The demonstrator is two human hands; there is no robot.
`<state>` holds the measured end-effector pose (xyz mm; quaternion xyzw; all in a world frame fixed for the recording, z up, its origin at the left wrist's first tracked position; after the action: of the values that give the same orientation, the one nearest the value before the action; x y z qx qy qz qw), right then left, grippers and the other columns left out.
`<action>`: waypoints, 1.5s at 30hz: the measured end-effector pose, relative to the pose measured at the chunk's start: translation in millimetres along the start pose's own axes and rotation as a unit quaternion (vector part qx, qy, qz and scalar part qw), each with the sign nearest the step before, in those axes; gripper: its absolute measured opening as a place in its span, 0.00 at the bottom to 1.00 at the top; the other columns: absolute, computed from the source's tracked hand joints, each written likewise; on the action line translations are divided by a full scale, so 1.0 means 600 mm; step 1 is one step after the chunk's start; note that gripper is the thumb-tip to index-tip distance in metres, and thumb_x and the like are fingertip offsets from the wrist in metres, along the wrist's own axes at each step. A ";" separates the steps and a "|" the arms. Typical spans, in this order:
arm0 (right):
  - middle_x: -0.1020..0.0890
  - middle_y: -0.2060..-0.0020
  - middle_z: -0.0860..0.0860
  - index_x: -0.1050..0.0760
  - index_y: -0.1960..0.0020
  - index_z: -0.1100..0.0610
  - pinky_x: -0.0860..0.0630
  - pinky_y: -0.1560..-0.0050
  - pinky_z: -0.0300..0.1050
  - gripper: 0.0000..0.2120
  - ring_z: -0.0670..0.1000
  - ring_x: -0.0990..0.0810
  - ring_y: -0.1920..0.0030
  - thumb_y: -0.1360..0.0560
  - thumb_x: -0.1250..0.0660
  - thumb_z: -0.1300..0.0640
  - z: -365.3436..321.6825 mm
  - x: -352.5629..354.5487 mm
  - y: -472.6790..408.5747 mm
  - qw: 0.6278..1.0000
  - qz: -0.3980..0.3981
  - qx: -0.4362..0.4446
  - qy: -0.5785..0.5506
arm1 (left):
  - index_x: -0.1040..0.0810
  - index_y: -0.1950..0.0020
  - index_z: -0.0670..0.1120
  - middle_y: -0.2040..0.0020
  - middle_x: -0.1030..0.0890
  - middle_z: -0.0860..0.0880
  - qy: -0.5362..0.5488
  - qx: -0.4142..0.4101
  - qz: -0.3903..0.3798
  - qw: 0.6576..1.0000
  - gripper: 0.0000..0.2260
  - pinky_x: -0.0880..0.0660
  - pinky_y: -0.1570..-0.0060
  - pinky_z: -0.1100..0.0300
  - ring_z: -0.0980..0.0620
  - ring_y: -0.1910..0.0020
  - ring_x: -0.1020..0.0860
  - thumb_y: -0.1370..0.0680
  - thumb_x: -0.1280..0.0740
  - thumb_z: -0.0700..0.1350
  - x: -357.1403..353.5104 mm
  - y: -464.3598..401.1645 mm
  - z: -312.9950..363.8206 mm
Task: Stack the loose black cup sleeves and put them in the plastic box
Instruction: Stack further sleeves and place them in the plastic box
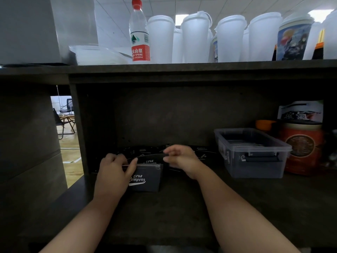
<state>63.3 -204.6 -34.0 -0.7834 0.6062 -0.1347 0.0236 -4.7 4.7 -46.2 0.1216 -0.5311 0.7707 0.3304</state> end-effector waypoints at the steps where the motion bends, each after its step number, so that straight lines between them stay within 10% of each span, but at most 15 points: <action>1: 0.20 0.57 0.51 0.21 0.53 0.54 0.20 0.53 0.42 0.08 0.48 0.19 0.52 0.26 0.30 0.66 0.002 -0.008 0.006 0.998 -0.048 -0.025 -0.018 | 0.24 0.52 0.43 0.52 0.27 0.45 0.010 0.008 0.000 1.000 0.14 0.29 0.55 0.55 0.47 0.53 0.28 0.25 0.30 0.53 -0.001 0.001 0.001; 4: 0.17 0.53 0.51 0.20 0.49 0.55 0.19 0.52 0.42 0.06 0.48 0.18 0.50 0.24 0.32 0.63 0.005 -0.015 0.017 0.988 -0.130 -0.077 -0.038 | 0.27 0.42 0.46 0.46 0.26 0.45 -0.005 -0.005 -0.023 1.000 0.17 0.26 0.52 0.52 0.47 0.48 0.26 0.23 0.35 0.56 -0.007 0.001 0.007; 9: 0.19 0.47 0.51 0.24 0.43 0.52 0.20 0.50 0.44 0.11 0.48 0.20 0.45 0.24 0.31 0.61 0.000 -0.028 0.028 0.974 -0.206 -0.085 -0.028 | 0.20 0.58 0.45 0.64 0.20 0.45 -0.119 -0.089 -0.049 0.988 0.18 0.26 0.64 0.53 0.43 0.60 0.22 0.20 0.41 0.56 -0.016 -0.001 0.010; 17: 0.19 0.48 0.48 0.23 0.43 0.50 0.22 0.43 0.44 0.14 0.46 0.19 0.47 0.27 0.28 0.60 -0.043 -0.060 0.027 0.954 -0.135 0.148 0.221 | 0.18 0.52 0.44 0.60 0.20 0.44 -0.158 -0.041 -0.031 0.986 0.18 0.27 0.62 0.53 0.45 0.57 0.25 0.20 0.45 0.52 -0.001 0.001 0.009; 26: 0.21 0.44 0.49 0.27 0.40 0.48 0.21 0.51 0.45 0.13 0.49 0.22 0.44 0.23 0.34 0.45 -0.018 -0.078 0.033 0.936 -0.230 0.021 0.266 | 0.20 0.55 0.51 0.60 0.20 0.52 -0.072 -0.042 -0.039 0.996 0.18 0.33 0.62 0.58 0.55 0.59 0.28 0.19 0.47 0.55 -0.011 0.000 0.003; 30: 0.19 0.47 0.49 0.22 0.43 0.53 0.25 0.54 0.40 0.15 0.49 0.21 0.46 0.20 0.40 0.44 -0.025 -0.026 0.008 0.987 -0.027 0.025 0.158 | 0.20 0.58 0.51 0.62 0.21 0.52 -0.068 -0.031 -0.032 0.997 0.17 0.34 0.62 0.58 0.55 0.59 0.29 0.19 0.45 0.54 -0.013 -0.001 0.001; 32: 0.21 0.42 0.50 0.25 0.37 0.53 0.28 0.43 0.44 0.16 0.53 0.25 0.39 0.19 0.41 0.46 -0.014 0.005 -0.006 0.961 0.086 0.071 0.251 | 0.21 0.60 0.50 0.63 0.21 0.53 -0.068 -0.025 -0.025 0.997 0.17 0.34 0.63 0.58 0.54 0.60 0.28 0.19 0.44 0.53 -0.011 0.001 0.002; 37: 0.51 0.21 0.45 0.54 0.23 0.36 0.57 0.27 0.64 0.27 0.57 0.55 0.22 0.19 0.49 0.38 0.050 -0.007 -0.018 0.859 -0.089 -0.042 0.502 | 0.21 0.60 0.49 0.63 0.20 0.51 -0.069 -0.029 -0.021 0.997 0.16 0.35 0.63 0.58 0.53 0.59 0.28 0.19 0.43 0.52 -0.010 0.001 0.005; 45: 0.26 0.35 0.52 0.24 0.35 0.47 0.49 0.30 0.62 0.22 0.57 0.41 0.28 0.20 0.46 0.38 0.021 -0.010 -0.021 0.799 0.012 -0.022 0.601 | 0.20 0.61 0.48 0.62 0.20 0.51 -0.067 -0.027 -0.019 0.997 0.16 0.35 0.63 0.58 0.51 0.59 0.27 0.19 0.42 0.51 -0.008 0.001 0.008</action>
<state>77.0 -197.0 -44.5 -0.5379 0.5109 -0.5647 -0.3615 -2.2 -1.6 -47.2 0.1739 -0.5705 0.7396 0.3119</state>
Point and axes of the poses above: each hand's wrist, its own y-axis away from the middle knuckle, its own x-axis out of the back of the hand, z = x × y, the point moved 4 cm from there along -y, towards the middle knuckle
